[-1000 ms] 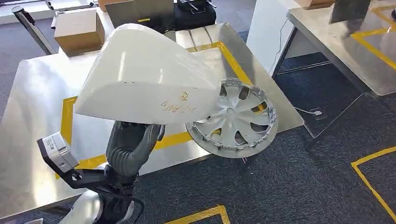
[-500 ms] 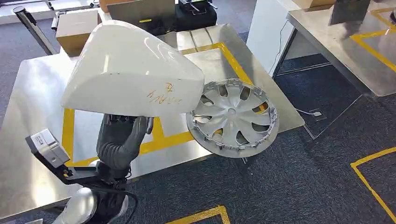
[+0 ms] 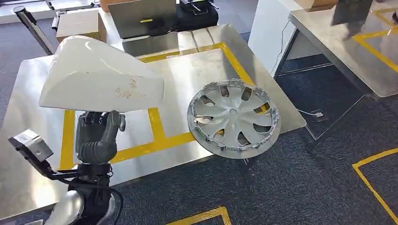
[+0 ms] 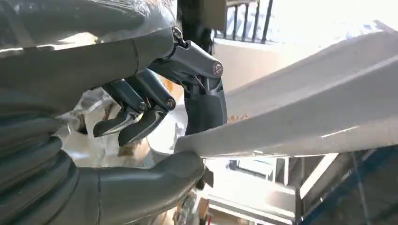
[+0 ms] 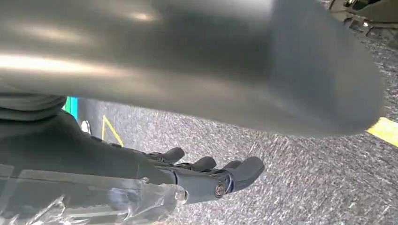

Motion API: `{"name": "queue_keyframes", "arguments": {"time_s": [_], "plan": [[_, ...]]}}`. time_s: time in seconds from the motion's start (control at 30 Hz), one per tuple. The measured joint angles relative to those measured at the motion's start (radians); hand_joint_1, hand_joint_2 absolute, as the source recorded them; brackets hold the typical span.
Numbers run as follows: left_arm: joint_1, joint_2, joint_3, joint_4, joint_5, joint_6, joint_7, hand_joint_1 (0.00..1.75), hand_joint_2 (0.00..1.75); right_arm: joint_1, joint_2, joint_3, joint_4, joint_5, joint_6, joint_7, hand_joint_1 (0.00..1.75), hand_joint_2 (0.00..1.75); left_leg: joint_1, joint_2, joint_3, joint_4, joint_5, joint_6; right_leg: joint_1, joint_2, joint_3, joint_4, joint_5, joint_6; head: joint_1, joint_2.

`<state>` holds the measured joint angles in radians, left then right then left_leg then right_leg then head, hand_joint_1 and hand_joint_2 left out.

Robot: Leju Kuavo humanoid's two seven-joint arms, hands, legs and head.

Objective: Take the parts from the cabinet and place them on the table.

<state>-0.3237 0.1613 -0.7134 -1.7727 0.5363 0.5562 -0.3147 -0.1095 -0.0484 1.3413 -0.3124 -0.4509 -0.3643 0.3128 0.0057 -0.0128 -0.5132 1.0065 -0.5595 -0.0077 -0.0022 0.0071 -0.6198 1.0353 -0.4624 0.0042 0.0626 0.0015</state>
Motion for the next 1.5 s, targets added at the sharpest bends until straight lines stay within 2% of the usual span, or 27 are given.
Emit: {"name": "queue_keyframes", "arguments": {"time_s": [0.3,0.53,0.6,0.63,0.73,0.77,0.87,0.9,0.97,1.1,1.33,1.5], "plan": [[0.081,0.042,0.140,0.008,0.060,0.041,-0.007,1.75,1.75,0.000,-0.002,-0.002,0.000,0.000,-0.016,0.008,0.00,0.00,0.000,0.000,0.000,0.000,0.000,0.000,0.000,0.000,0.001,-0.001,0.000,0.000,0.000,0.000],[0.121,0.060,0.252,0.074,0.124,0.042,-0.016,1.75,1.75,0.000,-0.006,-0.002,-0.006,0.000,-0.024,0.019,0.00,0.00,0.000,0.000,0.000,0.000,0.000,0.000,0.000,0.000,0.001,-0.001,0.000,0.000,0.000,0.000],[0.124,0.065,0.270,0.097,0.125,0.044,-0.003,1.75,1.75,0.000,-0.008,-0.002,-0.008,0.001,-0.024,0.020,0.00,0.00,0.000,0.000,0.000,0.000,0.000,0.000,0.000,0.000,0.001,-0.002,0.000,0.000,0.000,0.000],[0.124,0.067,0.279,0.110,0.158,0.022,0.009,1.75,1.75,0.000,-0.009,-0.002,-0.008,0.006,-0.024,0.023,0.00,0.00,0.000,0.000,0.000,0.000,0.000,0.000,0.000,0.000,0.001,-0.002,0.000,0.000,0.000,0.000],[0.135,0.068,0.325,0.152,0.386,-0.189,0.020,1.75,1.75,-0.001,-0.012,-0.001,-0.010,0.027,-0.022,0.024,0.00,0.00,0.000,0.000,0.000,0.000,0.000,0.000,0.000,0.000,0.001,-0.002,0.000,0.000,-0.001,0.000],[0.137,0.067,0.340,0.166,0.414,-0.226,0.018,1.75,1.75,-0.001,-0.013,-0.001,-0.010,0.030,-0.021,0.024,0.00,0.00,0.000,0.000,0.000,0.000,0.000,0.000,0.000,0.000,0.001,-0.002,0.000,0.000,0.000,0.000],[0.141,0.067,0.376,0.205,0.464,-0.277,0.016,1.75,1.75,0.000,-0.016,-0.001,-0.014,0.037,-0.018,0.024,0.00,0.00,0.000,0.001,0.000,0.000,0.000,0.000,0.000,0.001,0.001,-0.002,0.000,0.000,0.000,0.000],[0.145,0.066,0.395,0.221,0.536,-0.353,0.017,1.75,1.75,0.000,-0.018,0.000,-0.014,0.043,-0.013,0.024,0.00,0.00,0.000,0.001,0.000,0.000,0.000,0.000,0.000,0.001,0.001,-0.002,0.000,0.000,0.000,0.000],[0.149,0.061,0.429,0.255,0.626,-0.459,0.018,1.75,1.75,-0.002,-0.019,0.000,-0.015,0.053,-0.008,0.022,0.00,0.00,0.000,0.001,0.000,0.000,0.000,0.000,0.000,0.000,0.001,-0.002,0.000,0.000,0.000,0.000],[0.149,0.042,0.498,0.340,0.734,-0.617,0.018,1.75,1.75,-0.003,-0.020,0.003,-0.016,0.064,-0.001,0.015,0.00,0.00,0.000,0.002,0.000,0.000,0.000,0.000,0.000,0.001,0.001,-0.002,0.000,0.000,0.000,0.000],[0.147,0.009,0.592,0.469,0.805,-0.770,0.021,1.75,1.75,-0.005,-0.027,0.005,-0.016,0.078,0.015,0.015,0.00,0.00,0.000,0.002,0.000,0.000,0.000,0.000,0.000,0.001,0.001,-0.002,0.000,0.000,0.000,0.000],[0.145,-0.010,0.650,0.540,0.832,-0.807,0.021,1.75,1.75,-0.007,-0.035,0.006,-0.017,0.091,0.022,0.015,0.00,0.00,0.000,0.002,0.000,0.000,0.000,0.000,0.000,0.001,0.001,-0.002,0.000,0.000,0.000,0.000]]}}
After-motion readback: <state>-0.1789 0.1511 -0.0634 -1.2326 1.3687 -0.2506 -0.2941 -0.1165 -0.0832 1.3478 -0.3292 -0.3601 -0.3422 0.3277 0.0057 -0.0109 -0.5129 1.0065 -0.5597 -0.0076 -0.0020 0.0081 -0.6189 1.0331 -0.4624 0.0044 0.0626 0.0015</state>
